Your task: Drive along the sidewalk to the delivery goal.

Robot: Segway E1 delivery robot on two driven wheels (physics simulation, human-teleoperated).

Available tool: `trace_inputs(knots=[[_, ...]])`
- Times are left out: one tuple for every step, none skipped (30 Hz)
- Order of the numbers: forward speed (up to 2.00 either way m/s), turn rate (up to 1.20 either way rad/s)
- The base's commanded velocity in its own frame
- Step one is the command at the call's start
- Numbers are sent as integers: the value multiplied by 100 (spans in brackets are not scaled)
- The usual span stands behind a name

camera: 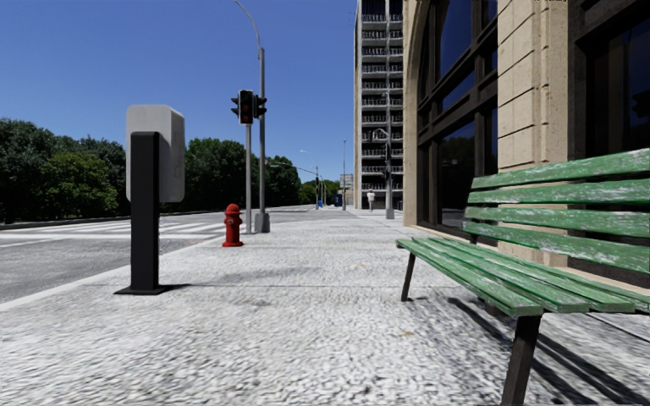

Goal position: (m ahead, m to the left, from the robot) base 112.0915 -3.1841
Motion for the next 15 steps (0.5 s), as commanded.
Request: trace_inputs(knots=[[200,0],[200,0],[200,0],[200,0],[200,0],[200,0],[200,0],[200,0],[200,0],[200,0],[200,0],[200,0],[200,0],[200,0],[200,0]])
